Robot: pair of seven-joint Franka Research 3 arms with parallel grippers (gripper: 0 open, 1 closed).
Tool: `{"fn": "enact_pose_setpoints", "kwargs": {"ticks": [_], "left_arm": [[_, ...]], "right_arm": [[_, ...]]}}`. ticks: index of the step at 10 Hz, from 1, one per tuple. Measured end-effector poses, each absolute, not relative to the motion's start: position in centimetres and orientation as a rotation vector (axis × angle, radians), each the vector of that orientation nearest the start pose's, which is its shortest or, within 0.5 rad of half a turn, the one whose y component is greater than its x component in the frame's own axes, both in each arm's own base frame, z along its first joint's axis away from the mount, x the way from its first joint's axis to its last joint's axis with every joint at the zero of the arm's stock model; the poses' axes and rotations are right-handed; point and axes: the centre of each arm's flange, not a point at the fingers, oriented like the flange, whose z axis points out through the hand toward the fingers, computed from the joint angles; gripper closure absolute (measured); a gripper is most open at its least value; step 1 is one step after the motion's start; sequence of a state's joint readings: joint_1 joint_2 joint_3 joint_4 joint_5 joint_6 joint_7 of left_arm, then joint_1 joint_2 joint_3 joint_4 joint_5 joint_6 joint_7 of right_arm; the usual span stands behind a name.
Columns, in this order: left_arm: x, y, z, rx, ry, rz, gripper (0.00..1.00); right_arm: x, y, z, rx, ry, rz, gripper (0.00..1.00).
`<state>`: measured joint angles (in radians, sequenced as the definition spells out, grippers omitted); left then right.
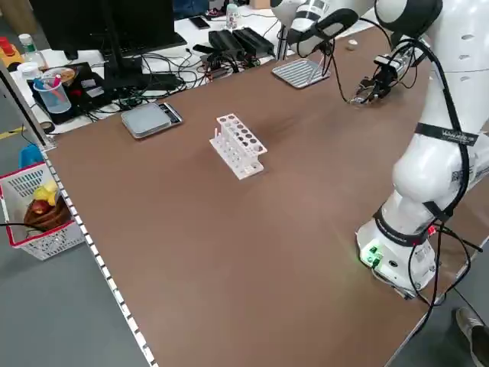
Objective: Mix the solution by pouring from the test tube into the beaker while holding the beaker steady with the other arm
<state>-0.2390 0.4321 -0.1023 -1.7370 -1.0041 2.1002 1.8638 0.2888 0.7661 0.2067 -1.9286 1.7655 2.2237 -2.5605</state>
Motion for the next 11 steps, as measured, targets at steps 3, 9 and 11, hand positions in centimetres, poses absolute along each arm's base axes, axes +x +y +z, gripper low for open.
{"fn": "enact_pose_setpoints", "kwargs": {"ticks": [3, 9, 11], "left_arm": [[59.0, -31.0, 33.8, 1.688, -1.709, 0.667, 0.78], [55.5, -37.5, 31.6, 1.713, -1.834, 0.666, 0.78], [55.0, -38.5, 31.6, 1.727, -1.9, 0.658, 0.78]], "right_arm": [[50.2, 30.8, 8.7, -1.565, -1.348, -0.937, 0.25], [50.3, 30.7, 8.7, -1.568, -1.347, -0.938, 0.26], [50.3, 30.7, 8.7, -1.569, -1.347, -0.938, 0.26]]}}
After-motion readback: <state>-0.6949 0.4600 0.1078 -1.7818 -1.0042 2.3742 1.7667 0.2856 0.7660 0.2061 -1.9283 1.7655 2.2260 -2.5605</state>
